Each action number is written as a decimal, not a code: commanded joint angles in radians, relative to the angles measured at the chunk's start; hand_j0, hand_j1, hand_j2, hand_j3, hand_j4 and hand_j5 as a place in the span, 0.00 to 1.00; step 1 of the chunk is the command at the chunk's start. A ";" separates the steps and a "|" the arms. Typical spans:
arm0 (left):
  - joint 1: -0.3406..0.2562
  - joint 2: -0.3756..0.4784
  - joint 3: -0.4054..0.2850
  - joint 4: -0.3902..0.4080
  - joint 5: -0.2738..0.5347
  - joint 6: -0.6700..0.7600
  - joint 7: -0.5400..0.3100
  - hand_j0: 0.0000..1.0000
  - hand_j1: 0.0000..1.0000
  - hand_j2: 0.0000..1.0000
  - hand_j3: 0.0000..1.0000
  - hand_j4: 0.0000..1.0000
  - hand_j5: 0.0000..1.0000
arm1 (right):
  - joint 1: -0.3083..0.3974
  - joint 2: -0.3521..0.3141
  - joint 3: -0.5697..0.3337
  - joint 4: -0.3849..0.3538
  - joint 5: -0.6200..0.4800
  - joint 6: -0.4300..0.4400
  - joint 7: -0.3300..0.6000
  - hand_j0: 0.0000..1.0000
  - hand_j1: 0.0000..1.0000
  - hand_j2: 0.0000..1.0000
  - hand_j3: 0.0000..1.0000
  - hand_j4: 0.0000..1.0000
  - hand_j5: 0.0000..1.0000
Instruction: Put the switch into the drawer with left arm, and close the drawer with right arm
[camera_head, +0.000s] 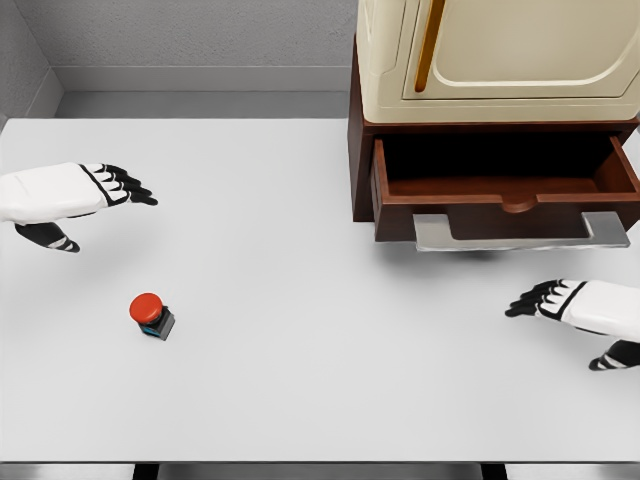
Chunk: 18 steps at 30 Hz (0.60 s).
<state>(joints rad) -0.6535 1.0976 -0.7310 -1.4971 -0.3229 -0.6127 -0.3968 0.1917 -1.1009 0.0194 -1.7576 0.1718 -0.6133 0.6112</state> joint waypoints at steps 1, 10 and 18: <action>0.000 0.002 0.001 0.000 0.005 0.002 -0.001 1.00 1.00 1.00 1.00 1.00 1.00 | -0.002 0.001 0.005 0.000 -0.006 0.002 0.000 1.00 1.00 1.00 1.00 1.00 1.00; -0.006 0.096 -0.159 -0.084 0.005 0.002 -0.001 1.00 1.00 1.00 1.00 1.00 1.00 | 0.051 0.013 -0.113 0.024 -0.012 0.002 0.000 0.59 0.59 0.59 0.59 0.59 0.59; -0.005 0.099 -0.217 -0.152 -0.001 0.002 -0.004 1.00 1.00 1.00 1.00 1.00 1.00 | 0.331 0.113 -0.503 0.075 -0.106 0.002 0.000 0.54 0.54 0.54 0.54 0.54 0.54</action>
<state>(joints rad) -0.6580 1.1945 -0.9346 -1.6313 -0.3266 -0.6127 -0.4000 0.5384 -1.0097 -0.3975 -1.6897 0.1019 -0.6141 0.6112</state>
